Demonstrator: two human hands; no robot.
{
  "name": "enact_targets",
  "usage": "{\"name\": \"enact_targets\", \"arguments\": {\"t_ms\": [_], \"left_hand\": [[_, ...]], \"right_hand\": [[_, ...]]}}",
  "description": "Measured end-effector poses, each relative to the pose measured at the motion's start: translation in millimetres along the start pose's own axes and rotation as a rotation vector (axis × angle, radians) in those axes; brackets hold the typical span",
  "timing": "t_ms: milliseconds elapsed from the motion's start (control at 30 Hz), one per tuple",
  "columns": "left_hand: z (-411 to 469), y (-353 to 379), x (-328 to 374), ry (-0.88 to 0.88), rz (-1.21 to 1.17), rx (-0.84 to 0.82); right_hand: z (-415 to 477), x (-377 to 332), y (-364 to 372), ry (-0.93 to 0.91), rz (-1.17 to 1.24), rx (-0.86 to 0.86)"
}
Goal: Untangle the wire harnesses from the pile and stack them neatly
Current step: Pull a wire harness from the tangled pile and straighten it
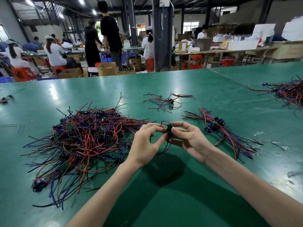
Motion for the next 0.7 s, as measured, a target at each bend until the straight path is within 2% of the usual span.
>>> {"name": "enact_targets", "arguments": {"t_ms": [100, 200, 333, 467, 600, 667, 700], "left_hand": [[-1, 3, -7, -0.146, -0.302, -0.069], [-8, 14, -12, -0.202, -0.429, -0.028], [-9, 24, -20, -0.246, -0.500, 0.049], [-2, 26, -27, -0.313, -0.595, 0.141], [-3, 30, -31, -0.370, -0.587, 0.093], [-4, 30, -32, -0.374, -0.482, 0.028], [-5, 32, -32, -0.375, -0.426, -0.008]], "right_hand": [[2, -6, -5, -0.047, 0.175, 0.040], [3, -17, -9, -0.088, 0.232, 0.042], [20, -45, -8, -0.159, 0.174, 0.070], [75, -79, -12, -0.182, 0.021, 0.200], [140, -89, -25, -0.080, -0.103, 0.340], [161, -79, -33, 0.027, -0.253, 0.320], [167, -69, -36, 0.100, -0.236, 0.285]]}}
Point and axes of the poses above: each hand's wrist, its own z-axis towards the middle knuckle, its own y-axis out of the palm, x = y × z, the point moved 3 cm from there along z, towards the middle knuckle, and after that the axes turned 11 degrees about -x, right-handed, at the moved point
